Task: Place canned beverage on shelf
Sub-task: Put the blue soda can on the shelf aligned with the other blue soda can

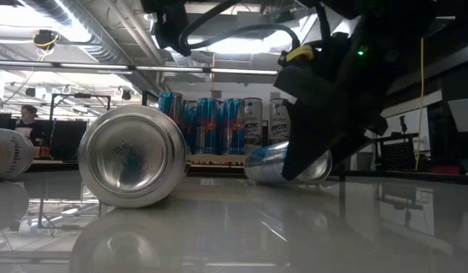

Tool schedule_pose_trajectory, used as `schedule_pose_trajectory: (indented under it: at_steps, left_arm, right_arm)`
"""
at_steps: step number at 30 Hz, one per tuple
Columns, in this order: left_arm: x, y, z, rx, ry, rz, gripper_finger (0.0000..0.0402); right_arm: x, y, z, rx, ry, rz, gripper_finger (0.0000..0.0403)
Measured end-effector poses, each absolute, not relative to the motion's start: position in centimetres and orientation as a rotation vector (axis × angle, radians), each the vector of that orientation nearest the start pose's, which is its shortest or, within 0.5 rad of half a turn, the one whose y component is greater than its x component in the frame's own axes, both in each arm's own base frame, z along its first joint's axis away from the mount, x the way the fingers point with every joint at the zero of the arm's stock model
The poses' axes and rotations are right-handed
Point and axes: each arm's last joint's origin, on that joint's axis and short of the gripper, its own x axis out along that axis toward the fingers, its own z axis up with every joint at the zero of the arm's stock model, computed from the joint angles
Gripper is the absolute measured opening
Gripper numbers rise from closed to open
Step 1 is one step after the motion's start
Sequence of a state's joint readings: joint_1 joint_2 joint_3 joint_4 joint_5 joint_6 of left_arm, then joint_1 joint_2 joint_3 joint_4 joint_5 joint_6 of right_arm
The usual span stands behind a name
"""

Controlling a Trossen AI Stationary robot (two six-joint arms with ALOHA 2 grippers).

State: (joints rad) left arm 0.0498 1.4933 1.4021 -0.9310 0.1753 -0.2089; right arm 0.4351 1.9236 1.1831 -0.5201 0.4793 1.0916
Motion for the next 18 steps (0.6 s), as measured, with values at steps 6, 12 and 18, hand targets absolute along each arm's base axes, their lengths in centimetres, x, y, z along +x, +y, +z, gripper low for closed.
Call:
schedule_pose_trajectory:
  at_steps: [6,12,18]
  left_arm:
    - [29.92,1.01,32.21,-0.302,1.025,0.001,0.0270]
    - [29.92,1.06,32.21,-0.291,1.023,0.016,0.0270]
    - [29.92,1.10,32.19,-0.286,1.023,0.024,0.0270]
  right_arm:
    - [33.34,13.93,14.10,0.438,0.962,-0.604,0.0297]
    - [33.28,14.11,14.02,0.472,1.011,-0.566,0.0298]
    - [33.27,14.12,14.05,0.473,1.011,-0.564,0.0299]
